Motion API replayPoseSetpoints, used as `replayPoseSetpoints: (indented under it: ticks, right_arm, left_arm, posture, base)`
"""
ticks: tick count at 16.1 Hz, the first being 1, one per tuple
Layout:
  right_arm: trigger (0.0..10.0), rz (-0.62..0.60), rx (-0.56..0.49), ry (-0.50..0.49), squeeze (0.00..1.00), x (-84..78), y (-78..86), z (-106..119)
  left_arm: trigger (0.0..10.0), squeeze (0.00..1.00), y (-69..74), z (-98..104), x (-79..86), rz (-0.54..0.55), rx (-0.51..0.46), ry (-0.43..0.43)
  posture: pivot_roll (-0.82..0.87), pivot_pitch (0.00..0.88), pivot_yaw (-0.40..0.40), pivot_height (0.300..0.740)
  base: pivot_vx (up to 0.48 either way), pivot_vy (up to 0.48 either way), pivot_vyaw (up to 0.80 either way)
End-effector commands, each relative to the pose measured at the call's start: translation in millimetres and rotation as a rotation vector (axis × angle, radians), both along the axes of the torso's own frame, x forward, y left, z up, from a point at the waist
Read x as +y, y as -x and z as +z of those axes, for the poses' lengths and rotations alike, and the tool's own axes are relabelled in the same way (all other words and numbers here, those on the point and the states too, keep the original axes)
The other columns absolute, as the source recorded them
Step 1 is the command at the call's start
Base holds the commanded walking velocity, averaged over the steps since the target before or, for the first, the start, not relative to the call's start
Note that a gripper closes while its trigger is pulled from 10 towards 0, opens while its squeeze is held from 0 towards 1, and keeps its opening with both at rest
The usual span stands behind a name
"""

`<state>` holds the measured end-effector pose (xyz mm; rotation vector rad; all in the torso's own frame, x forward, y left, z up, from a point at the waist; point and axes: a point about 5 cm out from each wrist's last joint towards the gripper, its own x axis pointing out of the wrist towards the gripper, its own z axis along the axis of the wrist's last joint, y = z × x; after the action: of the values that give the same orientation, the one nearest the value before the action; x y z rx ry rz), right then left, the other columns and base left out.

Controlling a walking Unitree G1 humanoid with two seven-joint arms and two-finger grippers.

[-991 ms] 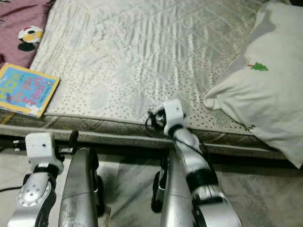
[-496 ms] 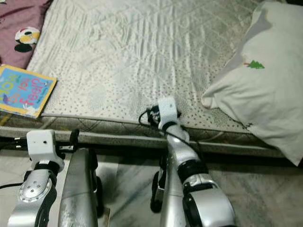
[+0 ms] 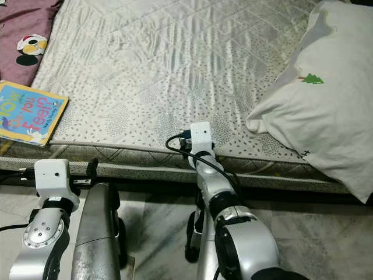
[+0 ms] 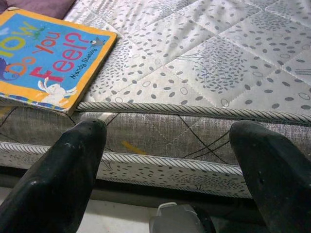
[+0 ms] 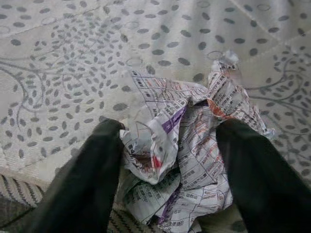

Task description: Clean up the room

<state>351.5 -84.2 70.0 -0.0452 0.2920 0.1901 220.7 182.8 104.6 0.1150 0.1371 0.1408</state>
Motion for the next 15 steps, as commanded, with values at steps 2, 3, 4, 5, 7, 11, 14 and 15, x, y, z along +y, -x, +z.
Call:
replayPoseSetpoints:
  ticks: [2, 3, 4, 5, 7, 11, 14, 15]
  right_arm:
    - [0.0, -0.006, 0.062, -0.005, 0.00, 0.1, 7.6, -13.6]
    - [0.0, -0.015, 0.067, -0.002, 0.00, -2.8, 8.2, -15.4]
    - [0.0, -0.030, 0.068, 0.001, 0.00, -7.3, 8.5, -17.2]
    - [0.0, -0.035, 0.069, 0.002, 0.00, -8.5, 8.6, -17.5]
    - [0.0, -0.050, 0.070, 0.003, 0.00, -13.3, 8.0, -17.7]
    - [0.0, -0.073, 0.071, -0.019, 0.00, -19.6, 3.2, -13.2]
    - [0.0, -0.084, 0.055, -0.033, 0.00, -22.4, -3.2, -4.9]
    - [0.0, -0.087, 0.042, -0.037, 0.00, -24.1, -6.7, 0.1]
  left_arm:
    - [10.0, 0.00, 2.9, -1.9, -1.5, 0.008, 0.015, -0.002]
    - [10.0, 0.00, 2.2, -1.8, -2.4, 0.008, 0.014, 0.002]
    - [10.0, 0.00, 0.6, -1.7, -3.2, 0.007, 0.014, 0.006]
    - [10.0, 0.00, -0.1, -1.6, -3.4, 0.007, 0.013, 0.007]
    - [10.0, 0.00, -4.4, -0.7, -4.9, 0.005, 0.007, 0.011]
    - [10.0, 0.00, -13.9, 1.2, -5.4, 0.014, -0.016, 0.022]
    - [10.0, 0.00, -25.3, 3.1, -5.0, 0.018, -0.034, 0.027]
    - [10.0, 0.00, -33.0, 2.9, -6.3, 0.003, -0.038, 0.026]
  posture:
    - [0.18, 0.283, -0.067, 0.553]
    - [0.17, 0.280, -0.066, 0.553]
    - [0.17, 0.274, -0.063, 0.553]
    - [0.17, 0.274, -0.063, 0.553]
    - [0.17, 0.260, -0.066, 0.553]
    - [0.16, 0.218, -0.071, 0.553]
    - [0.15, 0.182, -0.073, 0.553]
    - [0.15, 0.159, -0.071, 0.553]
  base:
    - [0.000, 0.000, 0.00]
    - [0.000, 0.000, 0.00]
    - [0.000, 0.000, 0.00]
    - [0.000, 0.000, 0.00]
    - [0.000, 0.000, 0.00]
    - [0.000, 0.000, 0.00]
    - [0.000, 0.000, 0.00]
    - [0.000, 0.000, 0.00]
